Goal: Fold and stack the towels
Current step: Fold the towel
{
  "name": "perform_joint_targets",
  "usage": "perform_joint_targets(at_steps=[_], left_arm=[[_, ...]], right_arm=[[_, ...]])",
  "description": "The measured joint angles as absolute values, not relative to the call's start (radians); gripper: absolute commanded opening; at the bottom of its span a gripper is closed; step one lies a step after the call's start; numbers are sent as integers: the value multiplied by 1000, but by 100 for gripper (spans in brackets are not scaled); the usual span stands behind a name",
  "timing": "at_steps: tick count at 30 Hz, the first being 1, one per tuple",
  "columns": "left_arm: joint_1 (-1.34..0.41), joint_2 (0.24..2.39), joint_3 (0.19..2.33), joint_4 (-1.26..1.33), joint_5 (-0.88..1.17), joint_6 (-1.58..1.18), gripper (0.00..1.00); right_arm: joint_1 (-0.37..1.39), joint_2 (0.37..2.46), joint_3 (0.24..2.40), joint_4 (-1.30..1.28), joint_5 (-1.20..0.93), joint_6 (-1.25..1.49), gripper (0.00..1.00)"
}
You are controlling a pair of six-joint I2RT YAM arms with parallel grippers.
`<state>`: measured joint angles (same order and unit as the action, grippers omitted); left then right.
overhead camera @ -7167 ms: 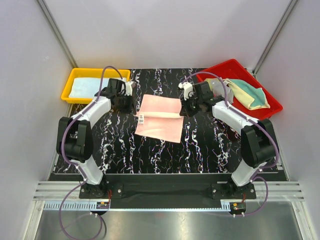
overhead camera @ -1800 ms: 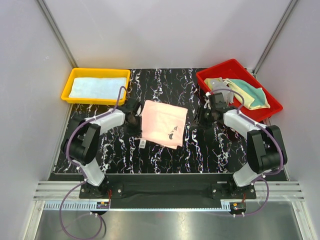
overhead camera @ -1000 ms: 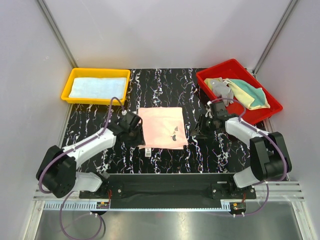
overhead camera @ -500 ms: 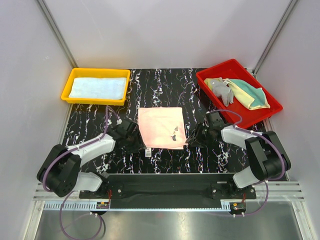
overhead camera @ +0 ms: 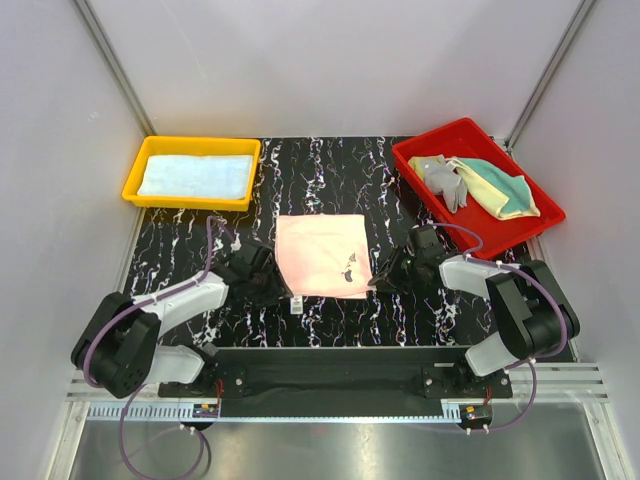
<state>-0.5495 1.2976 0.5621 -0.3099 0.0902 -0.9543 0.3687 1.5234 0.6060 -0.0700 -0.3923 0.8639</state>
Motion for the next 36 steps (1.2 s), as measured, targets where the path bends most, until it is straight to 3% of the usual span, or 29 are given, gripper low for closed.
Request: perform_joint_targets(at_steps=[16,26,36], left_arm=[[-519,1181,512,-331,69,-1030,55],[-469,1194,468,-278,113,-1079,51],[-469,1221,468,-251,130,-1102,39]], right_arm=[[372,1538,601,-29,-393,869,32],[373,1543,601,-20,-399,869,32],[373,1557,595,23,-413,869,32]])
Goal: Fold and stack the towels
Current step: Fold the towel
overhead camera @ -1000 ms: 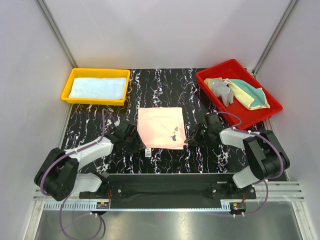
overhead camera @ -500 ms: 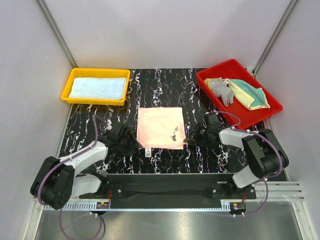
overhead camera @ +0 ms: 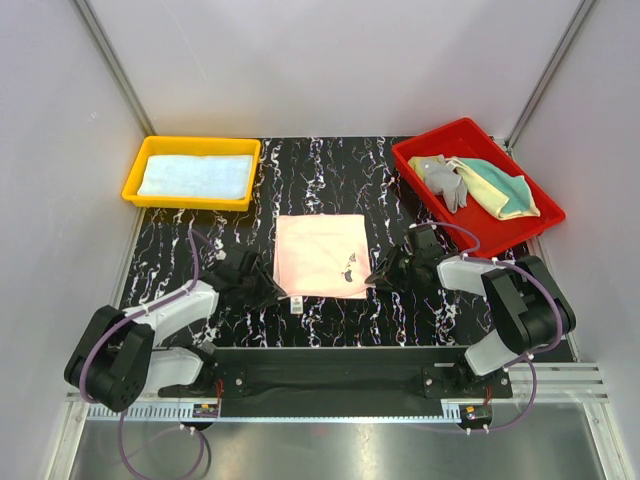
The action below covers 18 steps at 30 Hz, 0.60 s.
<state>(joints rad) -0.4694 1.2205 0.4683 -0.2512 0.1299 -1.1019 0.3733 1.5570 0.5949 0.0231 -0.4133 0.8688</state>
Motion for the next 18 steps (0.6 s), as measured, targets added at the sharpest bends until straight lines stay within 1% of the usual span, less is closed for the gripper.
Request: perform_joint_targets(at_steps=[2,5,6,7,8,9,11,12,14,15,16,18], left_arm=[[-469,1222,468,-251,130,-1105,35],[-469,1229,468,-250,130,-1110,27],[-469,1231,468,-250,131,-1111,21],[-469,1232,469,-250,131,-1114,18],[-469,1233,469,-250,131,-1115,16],[-469,1233,469,-251,131,-1117,10],[-469,1233,470,-252,131,-1122,3],[-469,1233,471,-252,131,-1122,0],[-469,1233,478,-256,131,-1123,0],[-469,1233,484,-260,131,-1123,0],[-469,1233,492,-266,131,-1122,0],[-468,1233,518,-287,130,-1117,0]], right_arm=[[373,1559,594,30,-414,869,32],[373,1564,594,39,-418,869,31],[373,1565,594,42,-419,869,31],[373,1566,594,42,-419,869,30],[373,1567,594,43,-420,869,29],[373,1567,594,44,-420,868,28],[373,1570,593,47,-421,869,25],[373,1570,591,49,-421,868,22],[373,1570,588,52,-420,868,16],[373,1570,587,51,-419,867,5],[373,1570,587,50,-416,862,1],[373,1570,588,43,-412,858,0]])
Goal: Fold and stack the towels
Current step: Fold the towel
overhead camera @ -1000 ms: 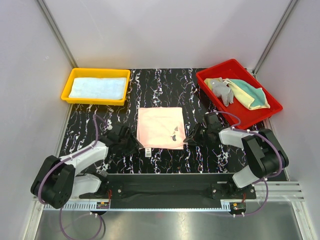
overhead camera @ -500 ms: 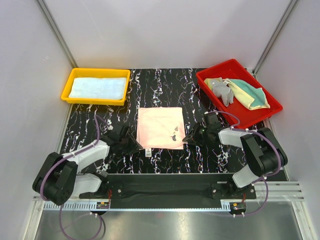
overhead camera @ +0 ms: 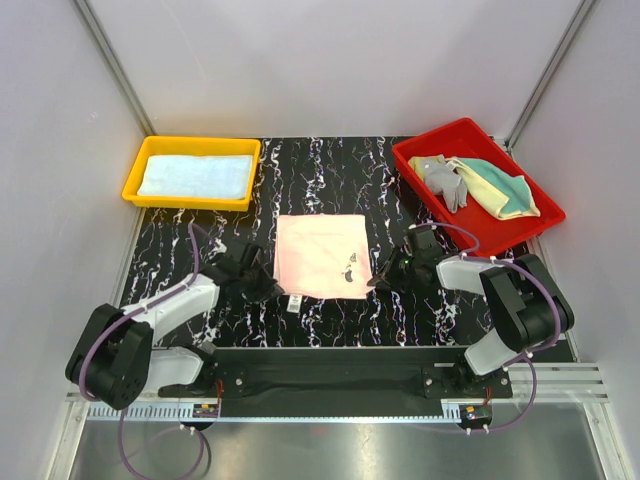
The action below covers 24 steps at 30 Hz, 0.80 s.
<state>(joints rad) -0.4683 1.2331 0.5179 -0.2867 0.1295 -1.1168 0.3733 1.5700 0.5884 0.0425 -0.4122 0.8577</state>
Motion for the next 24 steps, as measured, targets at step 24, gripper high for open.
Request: perform_joint_targets(at_steps=[24], left_arm=[[-150,1794,1503,-403,255,-738,0]], right_arm=[[318,2056,1798,-298,-365,587,0]])
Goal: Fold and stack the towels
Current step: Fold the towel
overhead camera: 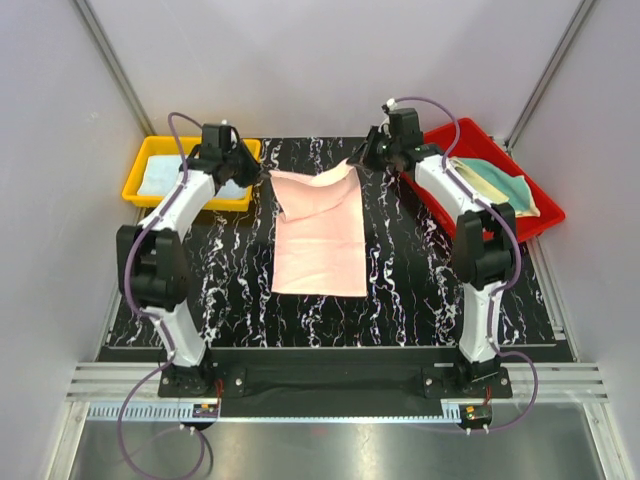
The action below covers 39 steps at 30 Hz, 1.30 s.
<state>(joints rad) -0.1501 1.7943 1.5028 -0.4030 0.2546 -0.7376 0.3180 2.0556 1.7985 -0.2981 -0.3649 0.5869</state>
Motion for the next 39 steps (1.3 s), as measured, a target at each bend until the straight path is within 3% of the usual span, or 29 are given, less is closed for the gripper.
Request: perform_joint_targets(at_steps=[14,39], left_arm=[[-128,1927,1596,-308,457,-593,0],[-122,2031,1726,-366,482,-459,0]], right_arm=[[308,2124,1816,-190,-422,493,0],[279,2124,1765,-33,-500,502,0]])
